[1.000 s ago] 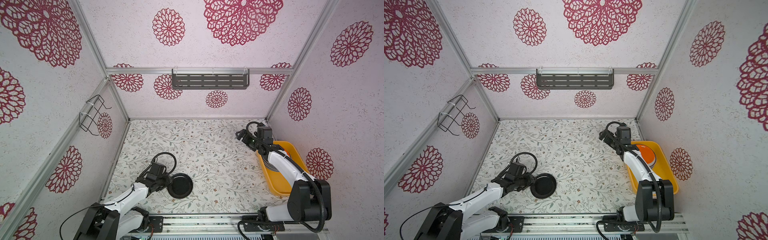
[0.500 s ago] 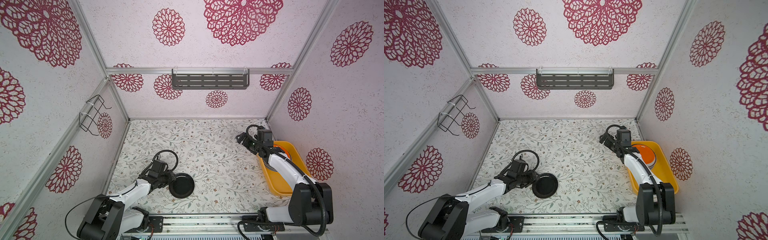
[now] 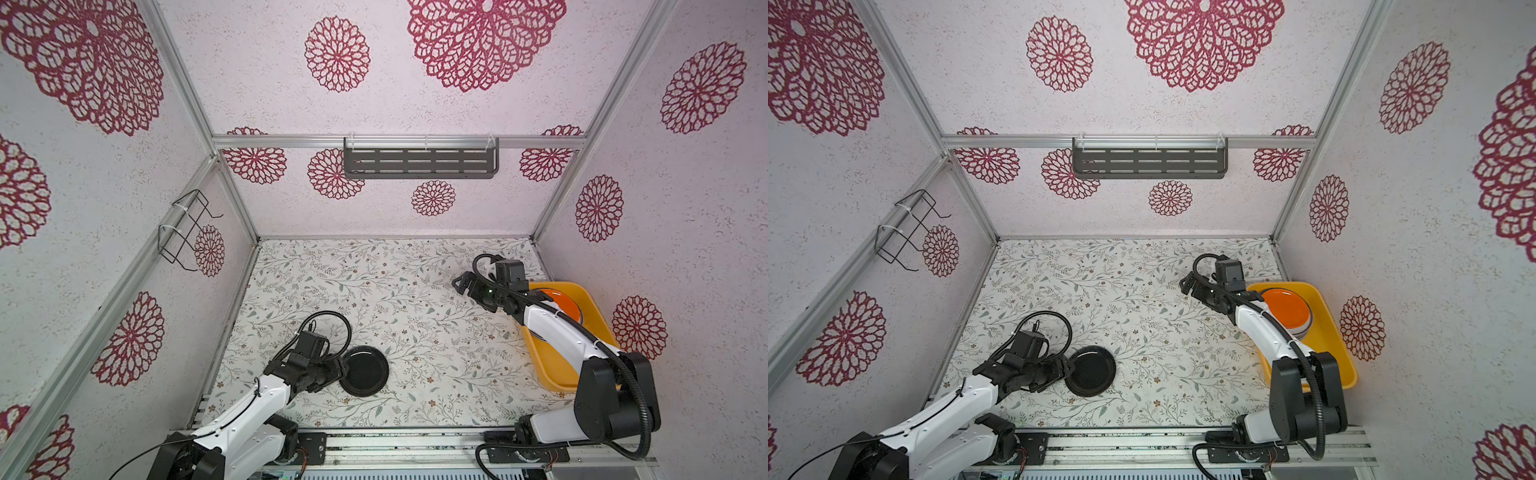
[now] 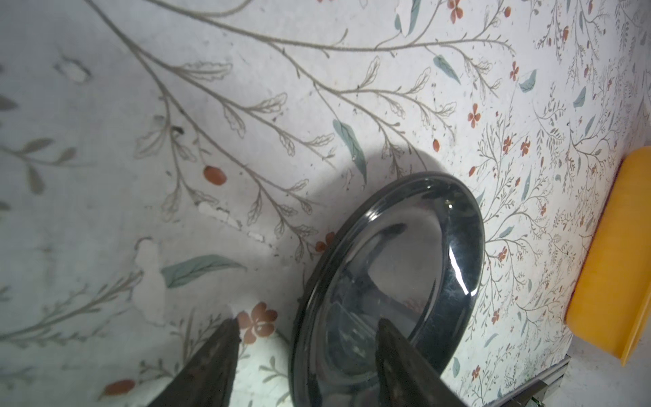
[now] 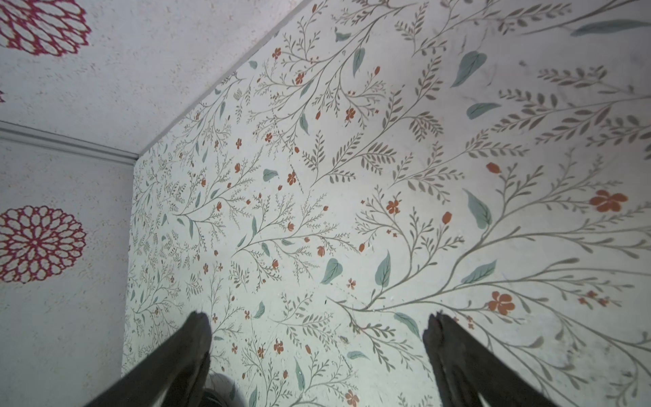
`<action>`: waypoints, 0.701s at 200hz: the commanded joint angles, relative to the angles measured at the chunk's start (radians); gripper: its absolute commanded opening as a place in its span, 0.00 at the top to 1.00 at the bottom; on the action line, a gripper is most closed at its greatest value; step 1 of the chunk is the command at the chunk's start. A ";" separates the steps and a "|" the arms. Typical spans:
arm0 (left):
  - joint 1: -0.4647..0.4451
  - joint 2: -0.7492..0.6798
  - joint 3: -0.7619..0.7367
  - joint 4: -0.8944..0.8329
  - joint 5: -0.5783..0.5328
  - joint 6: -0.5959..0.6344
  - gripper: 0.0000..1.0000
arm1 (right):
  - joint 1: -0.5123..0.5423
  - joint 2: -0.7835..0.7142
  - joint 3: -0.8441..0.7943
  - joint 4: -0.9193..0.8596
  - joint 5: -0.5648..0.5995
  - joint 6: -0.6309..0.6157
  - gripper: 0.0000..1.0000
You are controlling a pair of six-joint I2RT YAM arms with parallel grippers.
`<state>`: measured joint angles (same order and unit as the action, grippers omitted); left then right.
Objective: Place the plates into the plastic bin on the countertop
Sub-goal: 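Lift the black plate with the left gripper while the right gripper reaches to its rim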
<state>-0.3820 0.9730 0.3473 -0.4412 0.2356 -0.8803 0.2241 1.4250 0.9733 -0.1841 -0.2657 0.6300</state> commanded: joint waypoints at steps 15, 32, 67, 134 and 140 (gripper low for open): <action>-0.009 0.001 -0.032 0.010 0.022 -0.026 0.35 | 0.034 -0.055 -0.018 0.051 0.063 0.034 0.01; -0.018 0.025 -0.035 0.039 0.021 -0.032 0.36 | 0.039 -0.067 -0.046 0.092 0.077 0.062 0.01; -0.058 0.068 -0.028 0.067 0.021 -0.045 0.44 | 0.042 -0.086 -0.082 0.149 0.100 0.096 0.01; -0.077 0.013 -0.050 0.059 -0.040 -0.099 0.59 | 0.042 -0.124 -0.111 0.118 0.100 0.077 0.01; -0.078 0.009 -0.052 0.064 -0.045 -0.104 0.60 | 0.043 -0.131 -0.125 0.130 0.097 0.085 0.01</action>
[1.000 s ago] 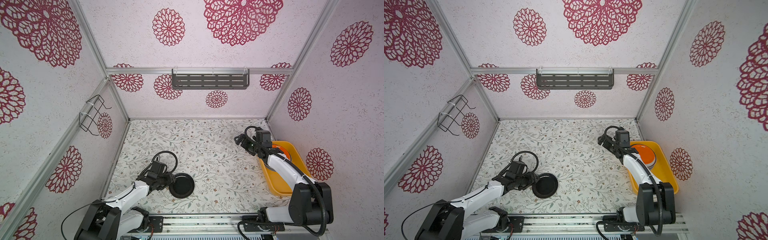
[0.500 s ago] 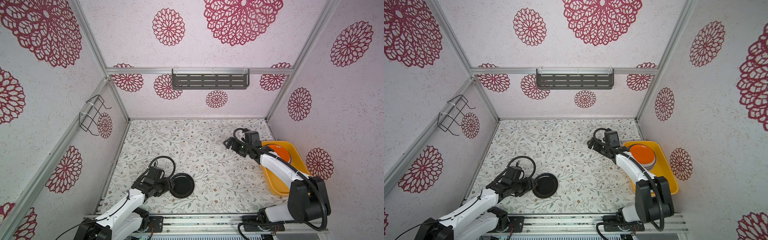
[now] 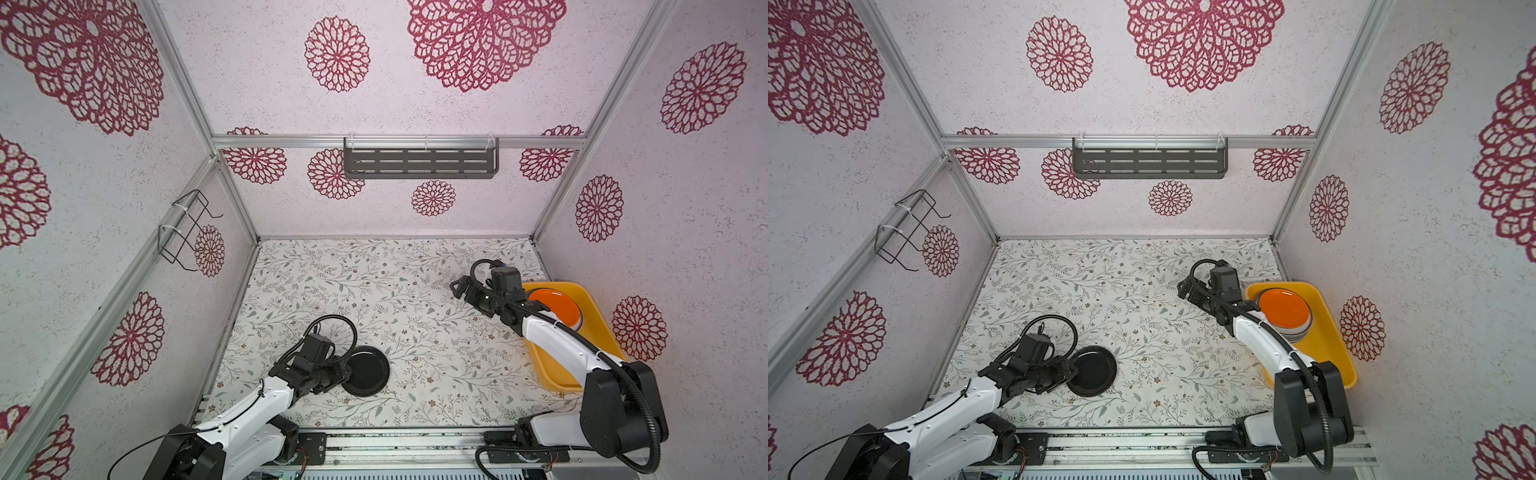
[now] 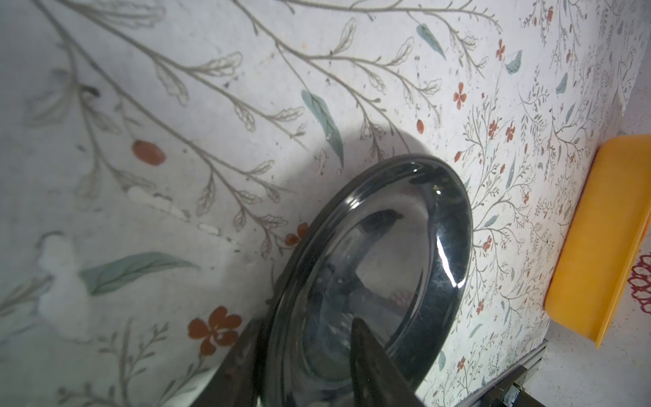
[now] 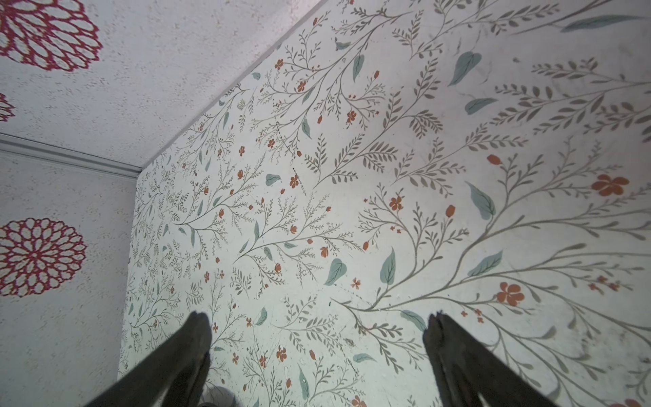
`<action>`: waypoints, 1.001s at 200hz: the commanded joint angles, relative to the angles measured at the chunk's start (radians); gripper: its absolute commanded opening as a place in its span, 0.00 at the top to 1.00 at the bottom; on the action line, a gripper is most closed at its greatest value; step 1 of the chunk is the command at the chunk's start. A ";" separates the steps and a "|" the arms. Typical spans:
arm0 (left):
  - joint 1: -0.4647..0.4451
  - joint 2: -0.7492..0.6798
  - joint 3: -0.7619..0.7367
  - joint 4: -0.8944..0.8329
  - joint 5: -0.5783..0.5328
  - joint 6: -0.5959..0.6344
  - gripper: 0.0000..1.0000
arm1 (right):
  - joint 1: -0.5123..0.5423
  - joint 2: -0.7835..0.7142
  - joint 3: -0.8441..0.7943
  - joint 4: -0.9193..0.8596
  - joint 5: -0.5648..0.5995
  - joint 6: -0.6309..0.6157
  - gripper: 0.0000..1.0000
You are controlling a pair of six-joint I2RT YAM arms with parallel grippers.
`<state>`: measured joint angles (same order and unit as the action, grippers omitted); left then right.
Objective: Place the plates into the plastic bin on the countertop
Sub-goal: 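Lift the black plate with the left gripper while the right gripper reaches to its rim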
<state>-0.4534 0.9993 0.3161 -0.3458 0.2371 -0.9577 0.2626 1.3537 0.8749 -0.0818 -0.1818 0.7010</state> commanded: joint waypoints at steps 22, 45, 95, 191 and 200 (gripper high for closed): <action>-0.007 -0.026 -0.029 -0.026 -0.073 -0.049 0.63 | 0.004 -0.071 -0.057 0.045 0.004 0.028 0.01; -0.009 -0.044 -0.041 -0.009 -0.086 -0.073 0.64 | 0.004 -0.076 -0.056 0.040 0.000 0.018 0.01; -0.014 -0.043 -0.054 0.048 -0.098 -0.100 0.79 | 0.003 -0.097 -0.075 0.030 -0.010 0.020 0.01; -0.019 -0.064 -0.001 0.069 -0.104 -0.120 0.97 | 0.003 -0.081 -0.038 -0.064 -0.159 -0.055 0.01; -0.019 -0.064 0.015 0.068 -0.108 -0.119 0.97 | 0.004 -0.086 -0.054 -0.029 -0.136 -0.034 0.01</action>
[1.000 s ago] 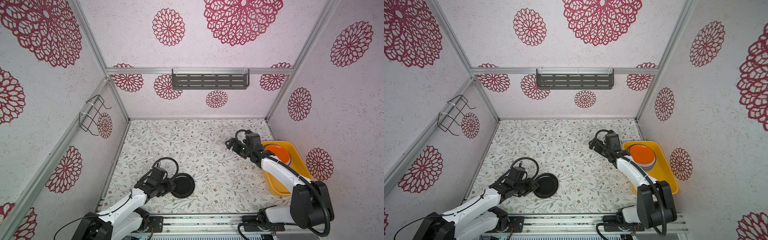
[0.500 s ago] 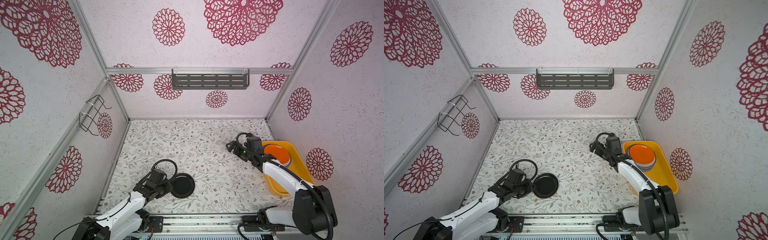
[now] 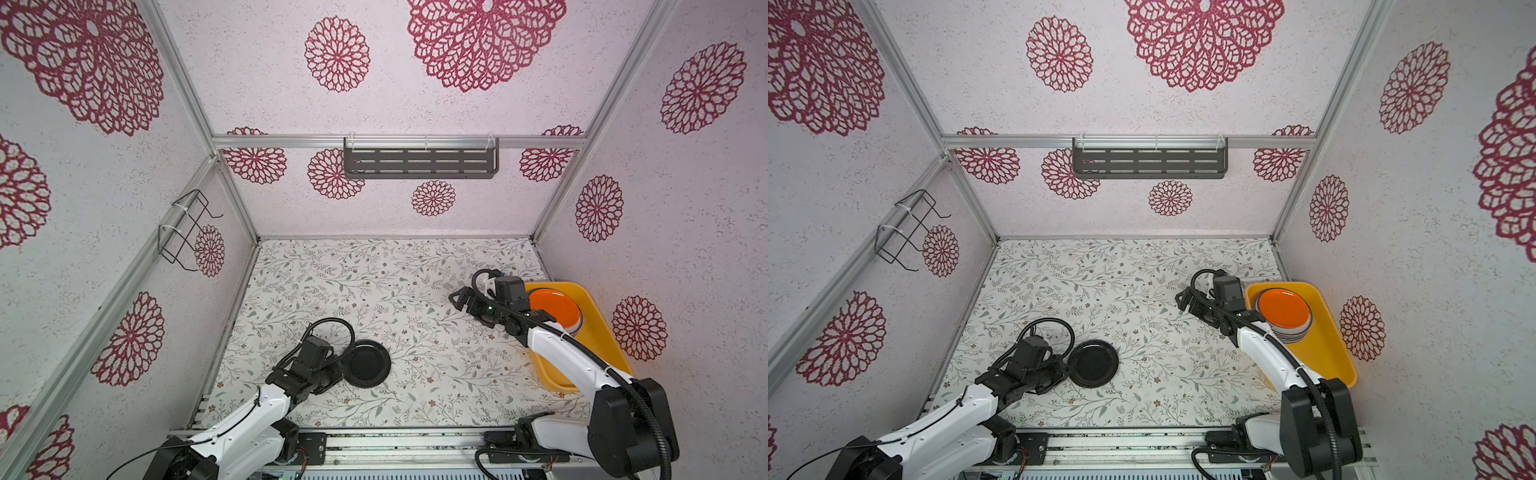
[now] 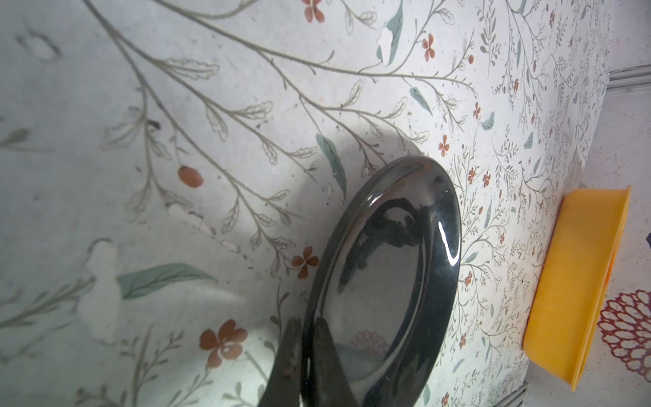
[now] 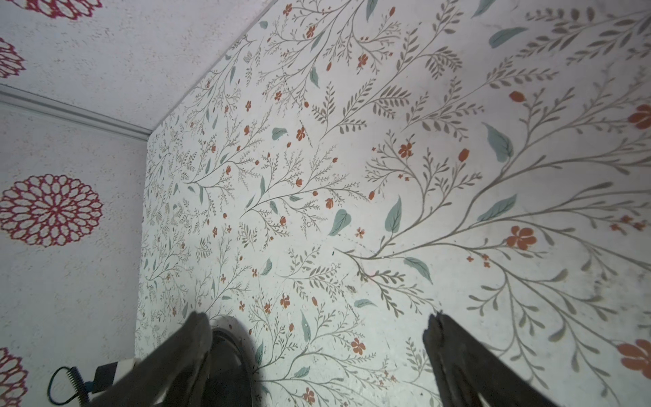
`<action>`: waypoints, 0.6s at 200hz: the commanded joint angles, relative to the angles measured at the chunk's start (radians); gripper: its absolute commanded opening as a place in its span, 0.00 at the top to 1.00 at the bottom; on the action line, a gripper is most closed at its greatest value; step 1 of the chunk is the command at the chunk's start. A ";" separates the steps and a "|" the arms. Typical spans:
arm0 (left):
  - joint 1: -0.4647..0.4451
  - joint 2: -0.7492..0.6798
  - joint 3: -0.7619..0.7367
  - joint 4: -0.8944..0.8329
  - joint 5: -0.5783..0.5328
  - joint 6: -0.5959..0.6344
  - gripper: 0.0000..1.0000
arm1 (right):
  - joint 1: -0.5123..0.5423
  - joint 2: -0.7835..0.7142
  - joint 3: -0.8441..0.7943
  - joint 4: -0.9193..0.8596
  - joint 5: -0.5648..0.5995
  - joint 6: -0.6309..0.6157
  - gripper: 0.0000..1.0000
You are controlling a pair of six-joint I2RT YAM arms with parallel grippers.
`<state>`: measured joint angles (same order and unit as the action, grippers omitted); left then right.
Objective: Place the plates into the plastic bin on the countertop
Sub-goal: 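Lift the black plate with the left gripper while the right gripper reaches to its rim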
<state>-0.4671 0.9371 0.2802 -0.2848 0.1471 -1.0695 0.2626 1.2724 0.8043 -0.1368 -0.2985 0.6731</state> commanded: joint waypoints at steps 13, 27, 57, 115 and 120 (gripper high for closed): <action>-0.006 0.005 0.079 0.014 -0.038 -0.008 0.97 | 0.004 -0.013 -0.009 0.100 0.019 0.043 0.01; -0.005 0.027 0.117 0.026 -0.049 -0.006 0.98 | 0.004 -0.013 -0.029 0.180 0.012 0.088 0.01; -0.003 0.157 0.231 0.104 -0.025 0.020 0.98 | 0.008 0.025 -0.001 0.176 -0.123 0.033 0.02; -0.028 0.518 0.559 0.132 0.112 0.122 1.00 | 0.021 0.045 0.021 0.157 -0.172 -0.059 0.04; -0.030 0.541 0.584 0.130 0.123 0.130 1.00 | 0.021 0.053 0.025 0.148 -0.177 -0.066 0.05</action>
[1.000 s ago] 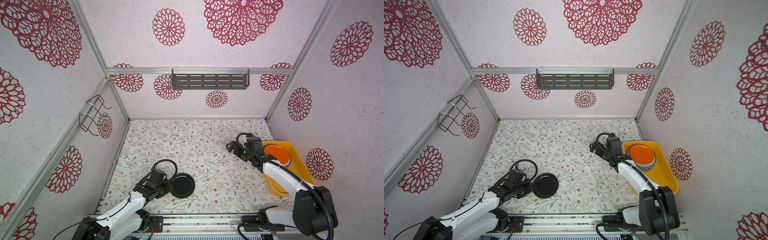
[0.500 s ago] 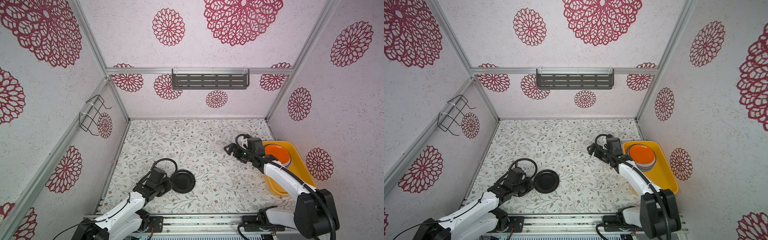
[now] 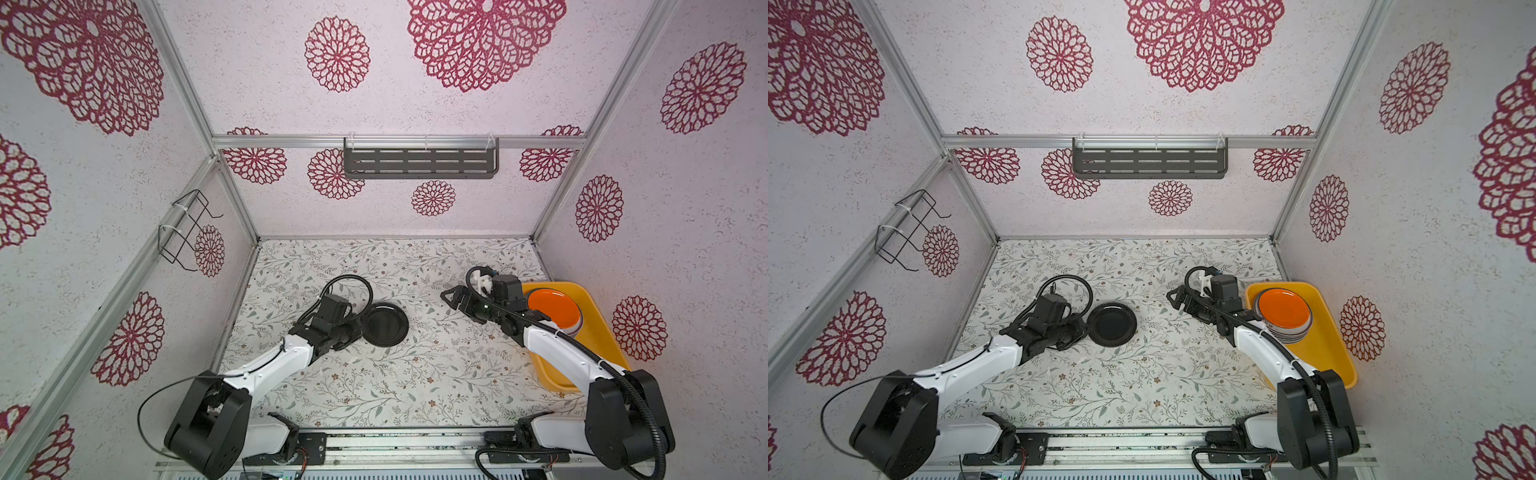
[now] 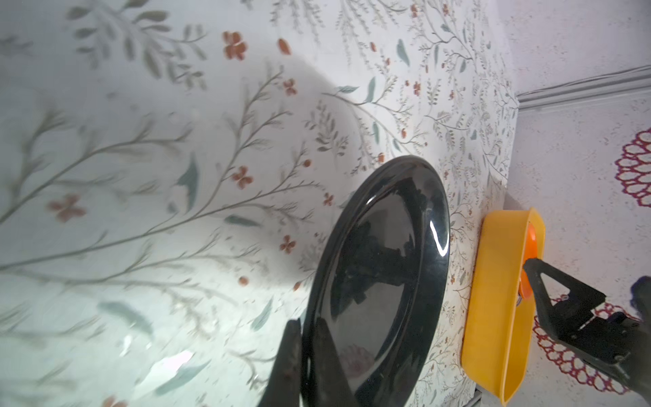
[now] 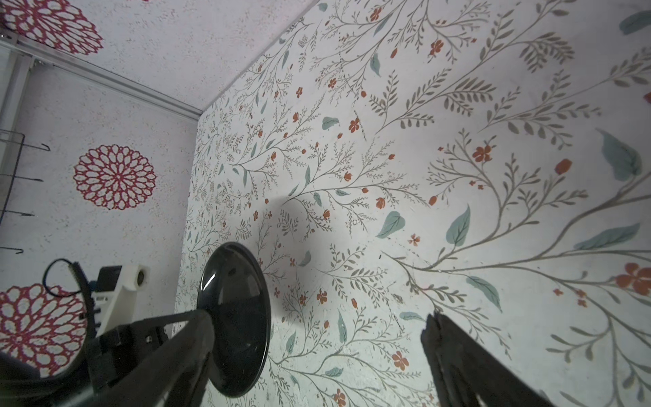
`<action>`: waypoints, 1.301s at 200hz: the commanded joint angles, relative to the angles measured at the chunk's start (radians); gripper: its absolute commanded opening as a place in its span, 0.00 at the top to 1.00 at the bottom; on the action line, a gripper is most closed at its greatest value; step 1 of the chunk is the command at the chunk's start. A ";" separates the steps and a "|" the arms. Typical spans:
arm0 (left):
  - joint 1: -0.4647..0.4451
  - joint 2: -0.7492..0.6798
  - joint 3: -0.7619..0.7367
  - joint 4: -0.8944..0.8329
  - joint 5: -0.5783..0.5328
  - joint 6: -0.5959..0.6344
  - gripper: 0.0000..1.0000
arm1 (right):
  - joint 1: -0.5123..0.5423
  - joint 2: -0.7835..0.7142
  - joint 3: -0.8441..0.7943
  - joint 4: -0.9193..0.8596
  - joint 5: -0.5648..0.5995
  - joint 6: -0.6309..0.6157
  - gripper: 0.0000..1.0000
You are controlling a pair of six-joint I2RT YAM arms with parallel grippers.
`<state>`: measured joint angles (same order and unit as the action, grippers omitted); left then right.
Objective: Place the plates into the plastic bin on the countertop
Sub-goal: 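Lift the black plate with the left gripper while the right gripper reaches to its rim, then carry the black plate toward the bin with the right gripper while the left releases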
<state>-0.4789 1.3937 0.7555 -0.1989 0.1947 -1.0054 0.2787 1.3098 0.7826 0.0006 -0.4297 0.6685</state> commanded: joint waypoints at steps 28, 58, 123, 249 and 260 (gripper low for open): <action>-0.033 0.214 0.273 -0.010 0.141 0.127 1.00 | 0.005 0.082 0.090 -0.002 -0.099 -0.079 0.12; -0.047 0.323 0.423 -0.071 0.187 0.183 1.00 | 0.004 0.126 0.128 -0.004 -0.109 -0.096 0.18; -0.049 0.430 0.593 -0.147 0.253 0.241 1.00 | -0.004 0.182 0.179 -0.046 -0.076 -0.106 0.52; -0.008 0.482 0.731 -0.187 0.252 0.289 0.33 | -0.066 0.241 0.221 0.022 -0.116 -0.024 1.00; -0.003 0.472 0.734 -0.185 0.234 0.293 0.25 | -0.089 0.239 0.222 0.029 -0.121 -0.012 1.00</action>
<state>-0.5011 1.8732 1.4643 -0.4004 0.4553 -0.7418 0.2344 1.5551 0.9668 -0.0257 -0.5171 0.6113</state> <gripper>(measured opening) 0.686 0.060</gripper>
